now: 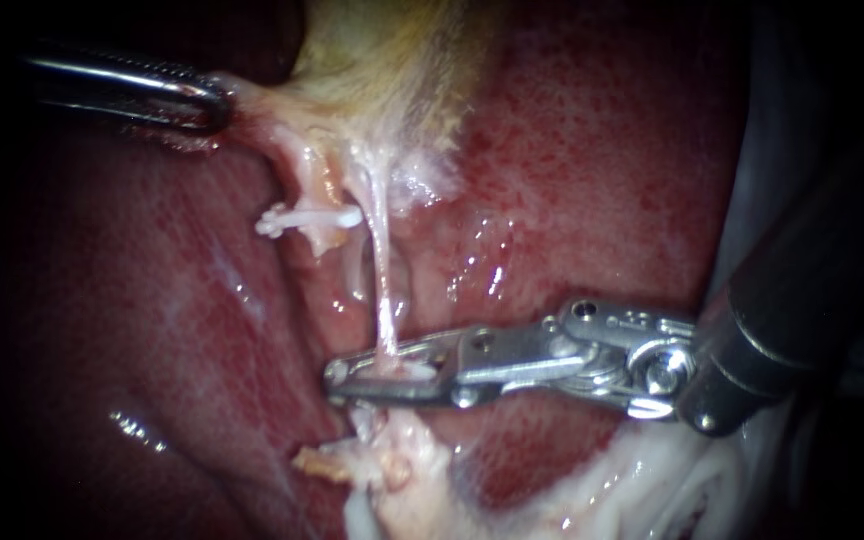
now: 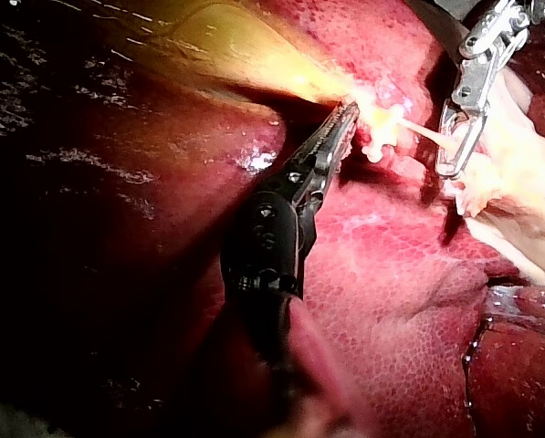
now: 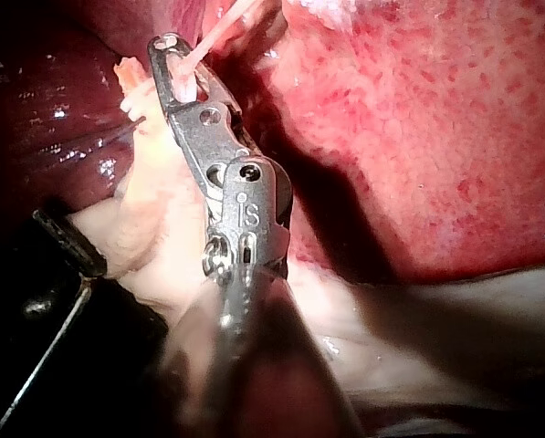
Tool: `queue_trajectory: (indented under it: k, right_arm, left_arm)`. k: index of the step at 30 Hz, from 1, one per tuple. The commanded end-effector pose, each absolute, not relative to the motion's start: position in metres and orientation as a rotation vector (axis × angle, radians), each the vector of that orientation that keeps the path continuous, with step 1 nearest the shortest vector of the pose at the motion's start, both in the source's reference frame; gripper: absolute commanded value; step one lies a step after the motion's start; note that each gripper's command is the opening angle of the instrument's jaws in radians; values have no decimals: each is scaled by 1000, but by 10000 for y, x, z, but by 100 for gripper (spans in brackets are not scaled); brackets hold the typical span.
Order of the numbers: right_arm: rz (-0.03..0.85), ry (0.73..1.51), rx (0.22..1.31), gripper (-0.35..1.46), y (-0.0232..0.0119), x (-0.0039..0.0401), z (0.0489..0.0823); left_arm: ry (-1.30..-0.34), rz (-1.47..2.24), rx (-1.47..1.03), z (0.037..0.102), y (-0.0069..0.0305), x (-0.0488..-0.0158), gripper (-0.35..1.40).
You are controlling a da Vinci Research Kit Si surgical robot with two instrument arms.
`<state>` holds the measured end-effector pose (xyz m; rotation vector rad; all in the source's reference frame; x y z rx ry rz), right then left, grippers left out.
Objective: Going back first clip right tube
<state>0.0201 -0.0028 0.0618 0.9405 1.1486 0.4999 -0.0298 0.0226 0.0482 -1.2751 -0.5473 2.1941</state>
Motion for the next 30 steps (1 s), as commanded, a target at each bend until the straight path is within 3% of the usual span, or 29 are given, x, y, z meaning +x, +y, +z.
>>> queue_trajectory:
  k: [1,3,6,13,30]
  right_arm:
    - [497,1150,942,-12,-28,202,620]
    - [503,1161,905,29,-28,202,623]
    - [499,1180,823,47,-26,198,627]
    - [413,1163,649,49,-19,176,626]
    - [247,1201,458,49,31,86,564]
  left_arm:
    - [-547,2194,-1275,482,225,-298,-35]
    - [-547,2194,-1275,482,225,-298,-35]
    - [-548,2194,-1276,482,225,-297,-35]
    - [-548,2195,-1276,483,225,-296,-35]
    - [-549,2195,-1276,483,225,-295,-35]
